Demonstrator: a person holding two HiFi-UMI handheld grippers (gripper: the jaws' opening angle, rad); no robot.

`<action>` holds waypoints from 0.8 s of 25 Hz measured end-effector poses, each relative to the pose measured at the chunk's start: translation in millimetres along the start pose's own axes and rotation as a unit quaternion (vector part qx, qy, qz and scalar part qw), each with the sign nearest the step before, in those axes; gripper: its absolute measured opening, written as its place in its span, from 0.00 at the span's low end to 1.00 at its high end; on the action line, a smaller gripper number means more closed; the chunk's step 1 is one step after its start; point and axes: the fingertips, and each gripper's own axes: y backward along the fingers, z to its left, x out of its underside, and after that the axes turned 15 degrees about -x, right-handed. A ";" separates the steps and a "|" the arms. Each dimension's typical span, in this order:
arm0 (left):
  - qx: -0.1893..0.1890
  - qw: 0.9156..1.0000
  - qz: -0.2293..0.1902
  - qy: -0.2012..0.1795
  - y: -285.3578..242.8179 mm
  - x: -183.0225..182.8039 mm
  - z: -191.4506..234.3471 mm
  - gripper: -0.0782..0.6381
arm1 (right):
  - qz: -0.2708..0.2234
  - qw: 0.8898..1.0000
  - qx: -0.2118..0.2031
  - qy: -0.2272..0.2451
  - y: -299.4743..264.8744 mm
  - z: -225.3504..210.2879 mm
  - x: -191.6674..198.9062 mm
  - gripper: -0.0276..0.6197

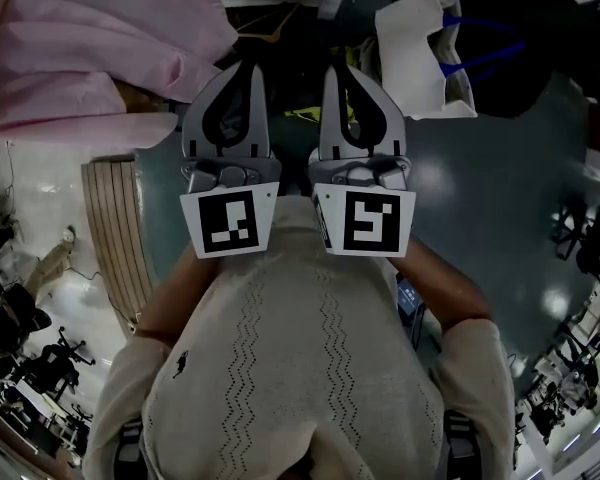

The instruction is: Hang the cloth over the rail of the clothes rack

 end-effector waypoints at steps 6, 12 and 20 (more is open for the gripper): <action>-0.005 1.000 0.004 0.003 3.4 4.6 2.3 0.13 | 0.012 1.000 -0.004 -0.004 0.6 4.9 8.4 0.07; -0.009 1.000 0.002 0.006 4.0 5.3 2.8 0.13 | 0.031 0.999 -0.012 0.010 2.1 5.2 16.4 0.07; -0.009 1.000 0.006 0.003 8.9 10.0 1.4 0.13 | 0.030 1.000 -0.003 0.002 4.4 7.4 17.9 0.07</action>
